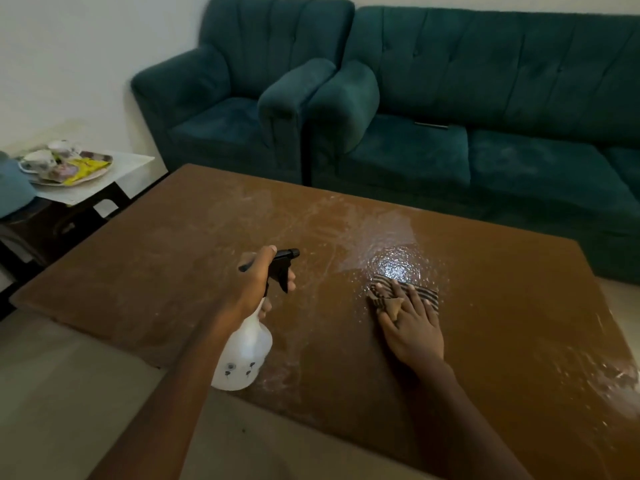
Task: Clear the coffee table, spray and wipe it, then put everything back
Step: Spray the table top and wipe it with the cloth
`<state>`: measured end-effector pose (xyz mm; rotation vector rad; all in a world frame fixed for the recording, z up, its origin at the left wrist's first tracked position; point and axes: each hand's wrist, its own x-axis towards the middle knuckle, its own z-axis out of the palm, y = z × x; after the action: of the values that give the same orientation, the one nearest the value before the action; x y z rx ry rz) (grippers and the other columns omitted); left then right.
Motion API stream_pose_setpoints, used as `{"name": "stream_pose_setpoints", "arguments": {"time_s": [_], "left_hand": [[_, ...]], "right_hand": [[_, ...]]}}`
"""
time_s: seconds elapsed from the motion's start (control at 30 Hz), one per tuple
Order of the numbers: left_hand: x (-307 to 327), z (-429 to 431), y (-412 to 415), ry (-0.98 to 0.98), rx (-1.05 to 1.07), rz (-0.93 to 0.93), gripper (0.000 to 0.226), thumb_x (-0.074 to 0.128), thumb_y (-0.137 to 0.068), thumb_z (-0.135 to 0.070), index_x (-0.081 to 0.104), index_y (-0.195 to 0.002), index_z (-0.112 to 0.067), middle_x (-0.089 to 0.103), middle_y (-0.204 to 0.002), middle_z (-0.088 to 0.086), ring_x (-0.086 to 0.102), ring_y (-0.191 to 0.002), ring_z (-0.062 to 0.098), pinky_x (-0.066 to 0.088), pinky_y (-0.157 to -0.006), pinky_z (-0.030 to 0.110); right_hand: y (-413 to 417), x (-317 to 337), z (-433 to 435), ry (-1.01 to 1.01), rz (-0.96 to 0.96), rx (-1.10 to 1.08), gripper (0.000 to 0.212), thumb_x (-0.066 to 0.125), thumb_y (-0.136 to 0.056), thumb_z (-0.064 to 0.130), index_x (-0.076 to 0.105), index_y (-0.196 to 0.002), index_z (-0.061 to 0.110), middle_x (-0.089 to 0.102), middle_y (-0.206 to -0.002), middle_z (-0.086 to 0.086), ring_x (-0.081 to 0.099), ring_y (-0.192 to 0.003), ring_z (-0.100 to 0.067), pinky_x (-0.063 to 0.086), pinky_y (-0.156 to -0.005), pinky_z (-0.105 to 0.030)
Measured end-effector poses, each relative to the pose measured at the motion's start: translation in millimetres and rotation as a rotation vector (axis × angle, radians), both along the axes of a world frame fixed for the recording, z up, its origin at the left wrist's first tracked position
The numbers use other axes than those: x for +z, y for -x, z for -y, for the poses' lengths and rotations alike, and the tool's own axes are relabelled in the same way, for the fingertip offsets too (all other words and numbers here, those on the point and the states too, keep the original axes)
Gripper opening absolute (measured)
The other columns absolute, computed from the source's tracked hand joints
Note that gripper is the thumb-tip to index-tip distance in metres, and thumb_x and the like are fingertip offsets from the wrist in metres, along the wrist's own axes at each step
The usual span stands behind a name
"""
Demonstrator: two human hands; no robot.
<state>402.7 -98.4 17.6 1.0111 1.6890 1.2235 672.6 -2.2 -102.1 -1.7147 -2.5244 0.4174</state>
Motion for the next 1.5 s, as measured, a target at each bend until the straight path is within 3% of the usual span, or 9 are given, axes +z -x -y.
{"name": "stream_pose_setpoints", "arguments": {"time_s": [0.17,0.3,0.53,0.67,0.83,1.03,1.2,1.37,1.5], "left_hand": [[1.7,-24.6,11.0,-0.004,-0.013,-0.017,0.067,0.031,-0.095,-0.054,0.074,-0.078,-0.006,0.075,-0.079,0.015,0.042,-0.037,0.024,0.036,-0.039,0.028],[-8.6,-42.7,22.5,0.073,-0.031,0.007,0.069,0.028,-0.101,-0.054,0.074,-0.084,-0.004,0.075,-0.080,0.016,0.042,-0.042,0.025,0.036,-0.044,0.030],[-6.7,-70.6,44.2,0.223,-0.074,0.023,0.072,0.037,-0.074,-0.073,0.072,-0.074,-0.010,0.069,-0.066,0.009,0.044,-0.037,0.013,0.033,-0.036,0.023],[-5.6,-78.6,57.2,0.135,-0.130,0.052,0.075,0.033,-0.082,-0.068,0.074,-0.086,-0.006,0.076,-0.081,0.013,0.044,-0.037,0.017,0.035,-0.036,0.023],[-2.0,-88.3,66.4,0.019,-0.152,0.099,0.068,0.030,-0.090,-0.060,0.074,-0.089,-0.007,0.076,-0.085,0.012,0.046,-0.039,0.016,0.039,-0.038,0.026],[6.0,-98.3,61.0,-0.092,-0.098,0.111,0.065,0.029,-0.092,-0.058,0.073,-0.087,-0.010,0.076,-0.087,0.011,0.048,-0.041,0.017,0.040,-0.041,0.028],[9.1,-102.2,55.3,-0.133,-0.071,0.093,0.063,0.028,-0.096,-0.053,0.072,-0.090,-0.008,0.076,-0.089,0.011,0.048,-0.042,0.013,0.040,-0.039,0.027],[-0.9,-106.5,52.9,-0.145,0.005,0.028,0.061,0.023,-0.105,-0.042,0.070,-0.091,-0.005,0.076,-0.091,0.012,0.046,-0.040,0.015,0.040,-0.040,0.027],[-7.7,-115.4,49.7,-0.130,-0.002,0.059,0.065,0.026,-0.097,-0.052,0.071,-0.091,-0.004,0.076,-0.089,0.011,0.045,-0.039,0.019,0.039,-0.039,0.027]], "right_hand": [[8.2,3.4,-15.0,0.002,-0.024,-0.065,0.056,0.020,-0.101,0.055,0.020,-0.155,0.040,-0.009,-0.164,0.016,-0.014,-0.150,-0.010,-0.006,-0.121,-0.039],[8.5,3.6,-18.9,0.020,-0.008,-0.081,0.056,0.020,-0.102,0.054,0.016,-0.156,0.039,-0.011,-0.163,0.016,-0.016,-0.149,-0.010,-0.007,-0.120,-0.038],[10.4,4.4,-28.2,0.033,0.007,-0.133,0.055,0.020,-0.102,0.052,0.016,-0.156,0.039,-0.015,-0.162,0.017,-0.018,-0.148,-0.007,-0.007,-0.120,-0.036],[11.3,1.7,-26.7,0.024,0.017,-0.158,0.055,0.020,-0.102,0.053,0.012,-0.155,0.043,-0.014,-0.162,0.018,-0.019,-0.148,-0.006,-0.008,-0.119,-0.035],[14.6,0.1,-30.0,0.011,0.019,-0.218,0.056,0.019,-0.101,0.054,0.016,-0.155,0.041,-0.013,-0.162,0.019,-0.018,-0.148,-0.005,-0.009,-0.119,-0.035],[11.2,-1.9,-49.8,0.004,-0.001,-0.283,0.057,0.015,-0.098,0.057,-0.005,-0.151,0.050,-0.010,-0.163,0.017,-0.018,-0.149,-0.009,-0.006,-0.119,-0.040],[18.9,4.0,-117.6,0.050,0.033,-0.307,0.062,0.013,-0.099,0.060,-0.001,-0.156,0.041,-0.014,-0.165,0.006,-0.015,-0.151,-0.019,-0.007,-0.120,-0.045],[100.1,12.8,-145.7,0.046,0.040,-0.099,0.064,0.013,-0.099,0.062,0.009,-0.156,0.033,-0.012,-0.165,0.001,-0.012,-0.151,-0.025,-0.011,-0.117,-0.047],[121.4,8.1,-104.5,-0.032,0.031,0.203,0.059,0.017,-0.099,0.061,0.008,-0.155,0.043,-0.012,-0.163,0.010,-0.012,-0.151,-0.019,-0.012,-0.117,-0.039]]}}
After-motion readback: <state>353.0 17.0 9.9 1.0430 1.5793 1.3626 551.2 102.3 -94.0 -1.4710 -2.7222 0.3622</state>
